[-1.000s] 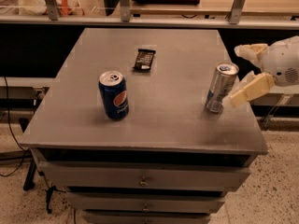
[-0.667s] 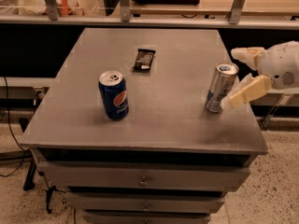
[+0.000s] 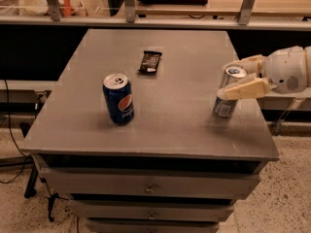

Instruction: Move redbull can near rxbar chocolate

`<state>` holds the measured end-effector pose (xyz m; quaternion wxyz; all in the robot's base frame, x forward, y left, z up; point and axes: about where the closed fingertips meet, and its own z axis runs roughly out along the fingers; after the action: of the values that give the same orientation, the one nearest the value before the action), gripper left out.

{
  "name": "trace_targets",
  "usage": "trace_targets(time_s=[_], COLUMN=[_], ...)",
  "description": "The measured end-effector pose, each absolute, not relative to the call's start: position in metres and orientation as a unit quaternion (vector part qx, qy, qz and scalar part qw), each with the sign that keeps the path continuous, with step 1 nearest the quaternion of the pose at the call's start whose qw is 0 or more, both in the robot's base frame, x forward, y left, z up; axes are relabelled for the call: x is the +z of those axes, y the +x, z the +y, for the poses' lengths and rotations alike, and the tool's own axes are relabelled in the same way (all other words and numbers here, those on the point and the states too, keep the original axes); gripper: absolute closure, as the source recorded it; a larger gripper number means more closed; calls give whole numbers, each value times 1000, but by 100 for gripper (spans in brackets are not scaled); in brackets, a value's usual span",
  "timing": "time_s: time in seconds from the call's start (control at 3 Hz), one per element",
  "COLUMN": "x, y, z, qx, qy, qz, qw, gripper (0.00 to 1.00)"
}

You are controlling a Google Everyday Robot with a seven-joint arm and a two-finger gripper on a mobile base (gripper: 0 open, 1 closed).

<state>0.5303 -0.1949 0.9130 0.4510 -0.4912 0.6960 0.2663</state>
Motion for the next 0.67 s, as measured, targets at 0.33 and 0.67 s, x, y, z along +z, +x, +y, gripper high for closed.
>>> trace_targets(time_s=[0.33,0.67], x=[913,918], y=[532,533], z=[-193,-192], qx=[272,273], qy=[-493,-498], qz=[690,686], qw=[454,455], gripper=[64,87])
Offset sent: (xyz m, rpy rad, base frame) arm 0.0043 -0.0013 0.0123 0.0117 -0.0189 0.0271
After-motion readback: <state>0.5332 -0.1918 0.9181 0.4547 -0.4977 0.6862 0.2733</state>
